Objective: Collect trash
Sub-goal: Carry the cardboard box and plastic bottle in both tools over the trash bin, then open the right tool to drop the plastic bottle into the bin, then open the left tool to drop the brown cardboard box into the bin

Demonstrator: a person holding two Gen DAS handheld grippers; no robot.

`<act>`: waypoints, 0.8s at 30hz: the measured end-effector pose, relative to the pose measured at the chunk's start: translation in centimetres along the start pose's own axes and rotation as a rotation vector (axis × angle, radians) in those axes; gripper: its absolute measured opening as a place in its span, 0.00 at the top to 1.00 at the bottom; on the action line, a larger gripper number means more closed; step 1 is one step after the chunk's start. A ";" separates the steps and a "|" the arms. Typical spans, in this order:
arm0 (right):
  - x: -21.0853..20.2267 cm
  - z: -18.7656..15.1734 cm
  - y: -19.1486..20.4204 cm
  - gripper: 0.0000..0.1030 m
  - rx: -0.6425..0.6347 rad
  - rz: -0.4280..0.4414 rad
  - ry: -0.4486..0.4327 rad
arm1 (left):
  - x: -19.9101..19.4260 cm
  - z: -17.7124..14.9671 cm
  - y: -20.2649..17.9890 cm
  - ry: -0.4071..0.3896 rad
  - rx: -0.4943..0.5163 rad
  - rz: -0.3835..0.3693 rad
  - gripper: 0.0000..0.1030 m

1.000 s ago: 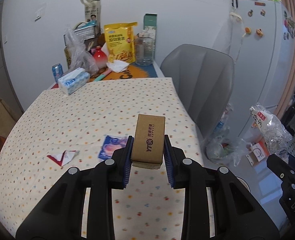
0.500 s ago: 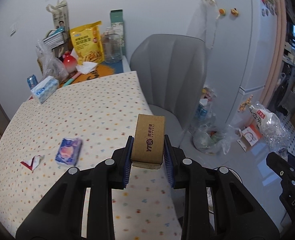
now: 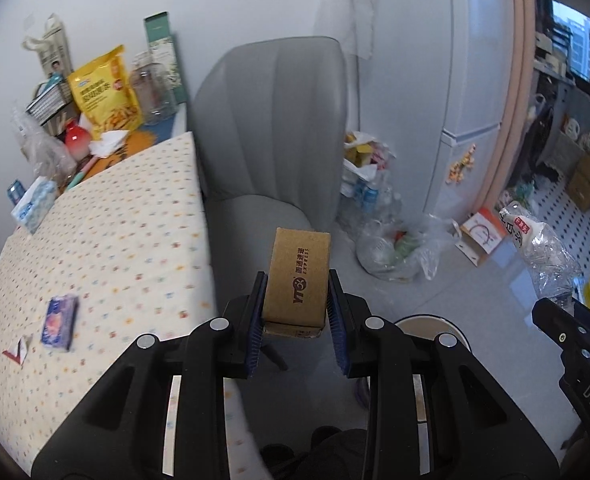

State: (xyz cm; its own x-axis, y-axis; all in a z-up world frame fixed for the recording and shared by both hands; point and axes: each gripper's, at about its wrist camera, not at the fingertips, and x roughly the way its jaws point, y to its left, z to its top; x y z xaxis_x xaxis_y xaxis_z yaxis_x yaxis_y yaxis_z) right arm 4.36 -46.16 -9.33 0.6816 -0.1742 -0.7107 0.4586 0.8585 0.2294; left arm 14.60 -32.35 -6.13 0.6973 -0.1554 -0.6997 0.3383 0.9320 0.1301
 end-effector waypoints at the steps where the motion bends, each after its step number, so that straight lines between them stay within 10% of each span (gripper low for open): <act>1: 0.5 0.1 -0.7 0.69 0.010 -0.005 0.005 | 0.5 0.1 -0.7 0.007 0.010 -0.004 0.72; 7: 3.3 0.5 -4.1 0.67 0.070 -0.039 0.048 | 2.4 0.6 -3.1 0.037 0.050 -0.016 0.72; 10: 4.0 0.3 -5.8 0.36 0.106 -0.072 0.053 | 3.2 0.5 -4.6 0.055 0.075 -0.022 0.72; 24: 3.2 -1.8 -13.1 0.31 0.217 -0.141 0.055 | 4.7 -1.0 -12.0 0.107 0.188 -0.096 0.72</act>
State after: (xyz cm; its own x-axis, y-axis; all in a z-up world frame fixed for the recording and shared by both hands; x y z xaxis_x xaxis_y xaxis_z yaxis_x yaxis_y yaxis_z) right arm -0.49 -57.11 -15.81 0.5729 -0.2530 -0.7796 0.6626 0.7028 0.2588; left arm 13.17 -43.98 -11.63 0.5886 -0.1956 -0.7844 0.5189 0.8354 0.1811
